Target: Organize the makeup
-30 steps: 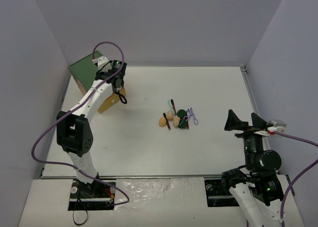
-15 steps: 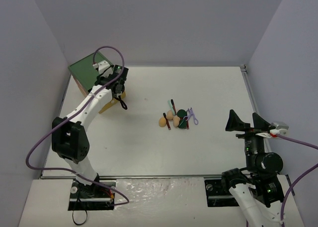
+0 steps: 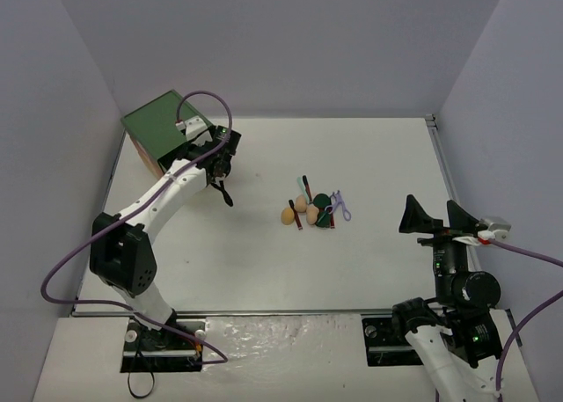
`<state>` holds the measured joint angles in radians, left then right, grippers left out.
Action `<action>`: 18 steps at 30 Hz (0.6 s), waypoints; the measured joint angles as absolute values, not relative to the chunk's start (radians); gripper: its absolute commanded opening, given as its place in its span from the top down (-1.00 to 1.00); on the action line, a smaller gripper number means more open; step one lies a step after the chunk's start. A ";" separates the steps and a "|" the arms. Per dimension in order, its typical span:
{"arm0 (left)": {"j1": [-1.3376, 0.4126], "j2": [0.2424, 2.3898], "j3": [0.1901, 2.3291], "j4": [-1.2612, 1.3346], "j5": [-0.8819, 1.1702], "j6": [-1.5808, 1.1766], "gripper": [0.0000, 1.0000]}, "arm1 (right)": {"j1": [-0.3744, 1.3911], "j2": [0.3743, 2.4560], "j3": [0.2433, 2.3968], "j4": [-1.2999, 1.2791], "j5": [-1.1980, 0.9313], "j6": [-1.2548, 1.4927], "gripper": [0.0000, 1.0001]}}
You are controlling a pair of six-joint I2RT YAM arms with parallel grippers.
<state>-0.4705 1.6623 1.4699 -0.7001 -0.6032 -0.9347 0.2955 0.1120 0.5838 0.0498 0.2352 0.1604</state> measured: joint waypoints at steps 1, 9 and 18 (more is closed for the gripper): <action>-0.478 1.658 1.467 -0.704 -0.604 -0.939 0.91 | 0.295 0.111 0.584 0.050 0.235 0.160 -1.00; -0.525 1.617 1.459 -0.730 -0.611 -0.967 0.32 | 0.295 0.099 0.583 0.050 0.235 0.160 -1.00; -0.520 1.552 1.536 -0.733 -0.587 -0.752 -0.52 | 0.297 0.094 0.581 0.050 0.232 0.160 -1.00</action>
<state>-0.5196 1.5524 1.5359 -0.7335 -0.5868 -0.7520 0.2965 0.0940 0.5809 0.0498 0.2323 0.1604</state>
